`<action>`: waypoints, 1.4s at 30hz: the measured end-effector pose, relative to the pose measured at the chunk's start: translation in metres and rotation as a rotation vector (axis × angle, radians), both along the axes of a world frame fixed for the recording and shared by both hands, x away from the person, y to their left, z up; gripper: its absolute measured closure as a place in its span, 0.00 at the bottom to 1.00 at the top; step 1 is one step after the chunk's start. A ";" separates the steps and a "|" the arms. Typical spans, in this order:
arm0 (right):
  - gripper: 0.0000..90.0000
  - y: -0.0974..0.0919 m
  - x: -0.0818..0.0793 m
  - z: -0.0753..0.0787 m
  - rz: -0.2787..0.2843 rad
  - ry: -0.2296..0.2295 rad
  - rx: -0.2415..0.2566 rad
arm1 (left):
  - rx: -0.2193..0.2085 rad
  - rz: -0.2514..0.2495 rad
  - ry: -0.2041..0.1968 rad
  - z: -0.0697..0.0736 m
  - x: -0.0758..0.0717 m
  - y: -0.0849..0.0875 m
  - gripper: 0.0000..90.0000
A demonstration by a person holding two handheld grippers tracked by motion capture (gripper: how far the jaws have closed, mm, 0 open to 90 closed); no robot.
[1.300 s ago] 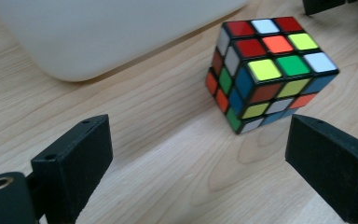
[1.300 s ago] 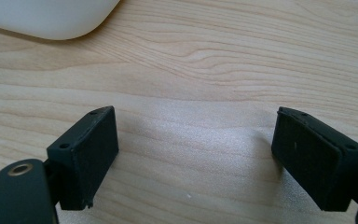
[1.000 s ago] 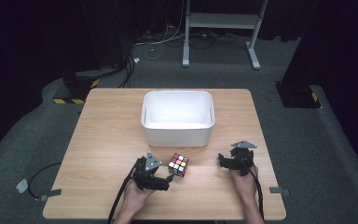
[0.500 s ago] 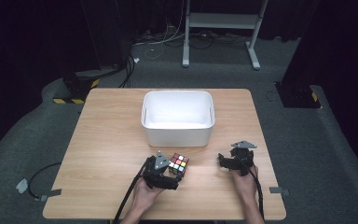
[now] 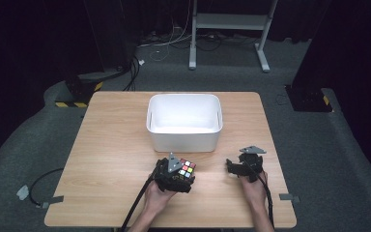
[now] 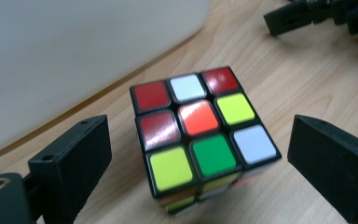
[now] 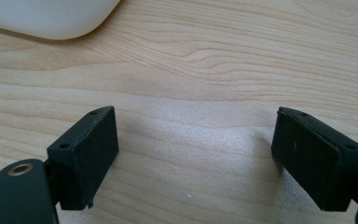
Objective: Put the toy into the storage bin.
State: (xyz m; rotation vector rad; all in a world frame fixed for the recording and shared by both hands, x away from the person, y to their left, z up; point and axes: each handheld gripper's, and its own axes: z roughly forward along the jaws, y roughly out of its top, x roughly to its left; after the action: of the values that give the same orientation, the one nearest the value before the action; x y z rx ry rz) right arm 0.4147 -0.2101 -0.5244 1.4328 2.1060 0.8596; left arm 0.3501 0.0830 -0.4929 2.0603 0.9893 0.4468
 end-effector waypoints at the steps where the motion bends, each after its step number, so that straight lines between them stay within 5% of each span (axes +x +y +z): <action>1: 0.16 0.000 0.000 0.000 0.000 0.000 0.000 | -0.020 0.016 -0.002 0.000 0.003 -0.002 0.07; 18: 0.16 0.000 0.000 0.000 -0.001 0.001 0.001 | -0.001 0.037 0.024 -0.015 0.013 -0.014 0.16; 25: 0.16 0.000 0.000 0.000 -0.002 0.001 0.000 | 0.039 0.041 0.033 -0.024 0.016 -0.018 0.19; 42: 0.16 0.000 0.000 0.000 0.002 -0.001 -0.001 | 0.049 0.059 -0.007 -0.026 0.013 -0.016 0.34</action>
State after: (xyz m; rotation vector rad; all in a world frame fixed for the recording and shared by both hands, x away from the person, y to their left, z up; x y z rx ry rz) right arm 0.4144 -0.2099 -0.5244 1.4294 2.1079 0.8592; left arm 0.3628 0.0666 -0.5185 2.0759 1.0460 0.5133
